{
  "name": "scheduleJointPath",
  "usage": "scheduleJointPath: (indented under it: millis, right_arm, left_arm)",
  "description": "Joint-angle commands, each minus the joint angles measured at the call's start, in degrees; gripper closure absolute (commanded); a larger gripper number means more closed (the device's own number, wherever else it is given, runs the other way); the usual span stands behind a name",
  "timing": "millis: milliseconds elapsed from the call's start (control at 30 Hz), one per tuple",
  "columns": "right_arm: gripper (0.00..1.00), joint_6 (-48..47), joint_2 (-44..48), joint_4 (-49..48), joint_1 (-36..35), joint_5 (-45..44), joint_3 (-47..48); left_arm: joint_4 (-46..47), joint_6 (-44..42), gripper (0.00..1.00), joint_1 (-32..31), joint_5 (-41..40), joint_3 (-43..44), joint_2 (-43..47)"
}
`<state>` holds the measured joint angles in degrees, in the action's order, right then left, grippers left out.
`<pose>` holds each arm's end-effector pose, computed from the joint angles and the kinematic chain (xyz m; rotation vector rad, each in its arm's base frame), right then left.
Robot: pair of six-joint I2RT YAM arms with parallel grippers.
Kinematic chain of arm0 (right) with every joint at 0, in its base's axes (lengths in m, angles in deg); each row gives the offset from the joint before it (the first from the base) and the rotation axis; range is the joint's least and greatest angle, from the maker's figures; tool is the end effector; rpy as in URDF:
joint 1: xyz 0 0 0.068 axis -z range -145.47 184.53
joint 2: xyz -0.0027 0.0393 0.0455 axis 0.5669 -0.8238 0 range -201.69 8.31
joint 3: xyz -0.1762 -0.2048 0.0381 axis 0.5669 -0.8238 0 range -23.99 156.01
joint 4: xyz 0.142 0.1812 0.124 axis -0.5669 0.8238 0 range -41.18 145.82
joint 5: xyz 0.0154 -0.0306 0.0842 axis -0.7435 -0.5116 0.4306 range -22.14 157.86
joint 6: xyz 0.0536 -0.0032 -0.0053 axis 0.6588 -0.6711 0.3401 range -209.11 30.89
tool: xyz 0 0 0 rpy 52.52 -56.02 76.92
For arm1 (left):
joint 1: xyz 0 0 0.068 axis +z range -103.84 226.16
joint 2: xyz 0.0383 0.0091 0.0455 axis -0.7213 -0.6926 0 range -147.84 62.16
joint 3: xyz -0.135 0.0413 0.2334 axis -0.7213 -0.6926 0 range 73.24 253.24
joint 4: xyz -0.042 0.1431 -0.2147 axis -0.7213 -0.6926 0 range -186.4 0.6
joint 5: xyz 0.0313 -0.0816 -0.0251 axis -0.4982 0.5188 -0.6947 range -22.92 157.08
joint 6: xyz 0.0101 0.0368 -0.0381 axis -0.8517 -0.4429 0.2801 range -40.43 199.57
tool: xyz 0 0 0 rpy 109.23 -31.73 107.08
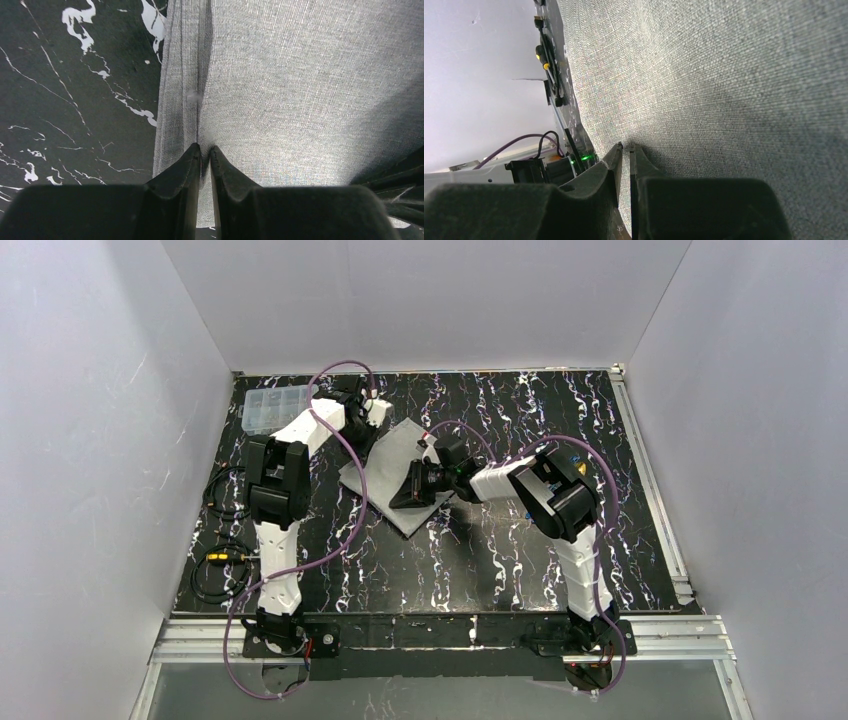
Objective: Fold the napkin into a case and place the utensils inside
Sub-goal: Smooth out the square-folded napkin at the center of the board.
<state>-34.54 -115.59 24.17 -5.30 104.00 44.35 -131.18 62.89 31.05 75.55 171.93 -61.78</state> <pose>0.3271 0.3002 0.1117 -0.1332 2.4536 1.5403 0.4399 -0.1242 0.1817 0.7881 2.6167 -0.1946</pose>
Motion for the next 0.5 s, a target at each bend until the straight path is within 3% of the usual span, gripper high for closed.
scheduleJointPath:
  millis: [0,267,467]
  right_arm:
    - [0.82,-1.54,-0.83,0.39,-0.55,-0.09,1.03]
    - [0.83,-4.64,-2.05,7.29,-0.55,-6.46,-0.49]
    - [0.83,-4.09,-2.03,7.15,-0.44,-7.61,-0.92]
  left_arm:
    - [1.75,-0.01,0.87,-0.09,-0.72,-0.64,4.99]
    - [-2.9,0.43,0.81,0.38,-0.35,6.52,8.07]
    - [-12.92,1.65,0.78,0.24,15.61,6.3,13.19]
